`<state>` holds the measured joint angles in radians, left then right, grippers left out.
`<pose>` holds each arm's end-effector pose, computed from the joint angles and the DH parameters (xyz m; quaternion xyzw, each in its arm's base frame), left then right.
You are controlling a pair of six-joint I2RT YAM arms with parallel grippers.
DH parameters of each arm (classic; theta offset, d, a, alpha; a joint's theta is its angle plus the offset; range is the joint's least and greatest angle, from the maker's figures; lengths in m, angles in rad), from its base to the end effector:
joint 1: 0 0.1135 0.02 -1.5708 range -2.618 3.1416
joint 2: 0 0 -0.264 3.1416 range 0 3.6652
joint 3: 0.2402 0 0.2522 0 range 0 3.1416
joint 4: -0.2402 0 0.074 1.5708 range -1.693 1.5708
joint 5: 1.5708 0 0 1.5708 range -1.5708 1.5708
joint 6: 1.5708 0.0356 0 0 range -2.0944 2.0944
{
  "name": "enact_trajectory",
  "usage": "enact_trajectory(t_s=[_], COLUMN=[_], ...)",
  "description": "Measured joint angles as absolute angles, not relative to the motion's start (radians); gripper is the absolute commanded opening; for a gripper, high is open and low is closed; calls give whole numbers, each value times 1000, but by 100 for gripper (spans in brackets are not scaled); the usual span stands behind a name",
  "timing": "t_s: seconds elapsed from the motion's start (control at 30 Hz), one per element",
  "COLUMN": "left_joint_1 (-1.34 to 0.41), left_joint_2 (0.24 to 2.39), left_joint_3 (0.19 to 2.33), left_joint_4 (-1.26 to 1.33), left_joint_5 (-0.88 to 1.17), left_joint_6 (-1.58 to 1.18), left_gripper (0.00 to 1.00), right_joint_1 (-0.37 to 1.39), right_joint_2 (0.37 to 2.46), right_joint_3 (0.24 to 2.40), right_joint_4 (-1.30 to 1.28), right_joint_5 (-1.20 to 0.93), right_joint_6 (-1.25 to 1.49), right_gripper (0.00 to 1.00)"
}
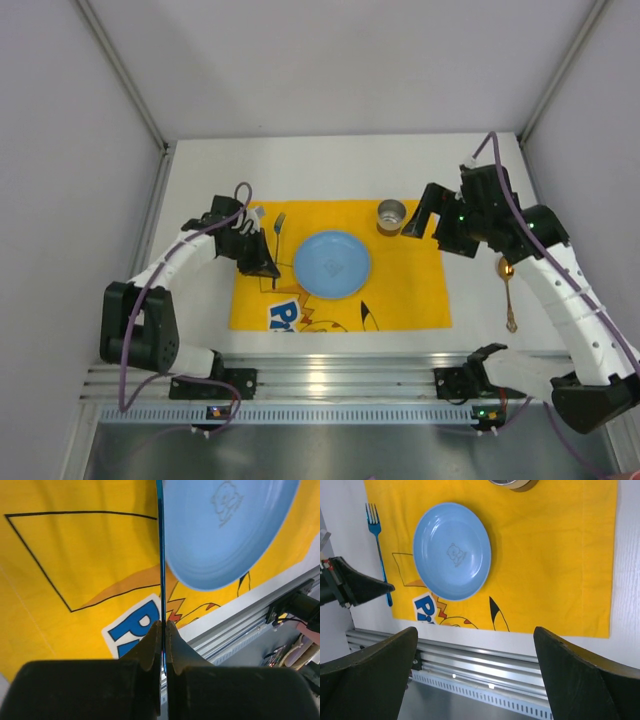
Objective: Set the dinner table for one person
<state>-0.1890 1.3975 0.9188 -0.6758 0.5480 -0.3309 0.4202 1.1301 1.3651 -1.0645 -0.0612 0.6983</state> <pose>0.2536 -0.0674 0.2185 -0.0110 0.9435 -0.3070 0.1242 0.1868 0.0859 0.3869 0.1182 0.9242 0.2163 0.2918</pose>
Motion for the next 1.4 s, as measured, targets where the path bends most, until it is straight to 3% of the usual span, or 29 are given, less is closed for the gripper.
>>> enact_trajectory(t_s=[0.2,0.23,0.27,0.37,0.4,0.5,0.83,1.17,1.4], left_joint_1=[-122,-117,-110,-98,-96,-89,-84,-84,-84], left_joint_2=[1531,1545,1563,1612,1626,1675,1680,1490,1477], left_joint_3=[941,941,941,941,942,942,984,1088,985], left_joint_4=[-724,-728,-731,-736,-738,-737,-802,-818,-787], left_joint_5=[531,529,530,534,535,543,506,457,463], left_joint_6=[-289,-283,-276,-257,-254,-238,-252,-259,-267], left_gripper=[0,2,14,19,29,98,98,98,98], right_joint_1=[363,341,318,240,212,134,-72,-360,-414], right_joint_2=[1062,1058,1056,1058,1058,1068,1166,1361,1576], right_joint_3=[1320,1318,1315,1305,1303,1303,1175,1065,1059], right_joint_4=[-1075,-1077,-1079,-1091,-1095,-1102,-1095,-1064,-982], right_joint_5=[-90,-96,-100,-121,-125,-127,-75,97,175], right_joint_6=[669,659,649,602,590,554,491,453,393], right_gripper=[100,100,100,100,100,100,100,100,90])
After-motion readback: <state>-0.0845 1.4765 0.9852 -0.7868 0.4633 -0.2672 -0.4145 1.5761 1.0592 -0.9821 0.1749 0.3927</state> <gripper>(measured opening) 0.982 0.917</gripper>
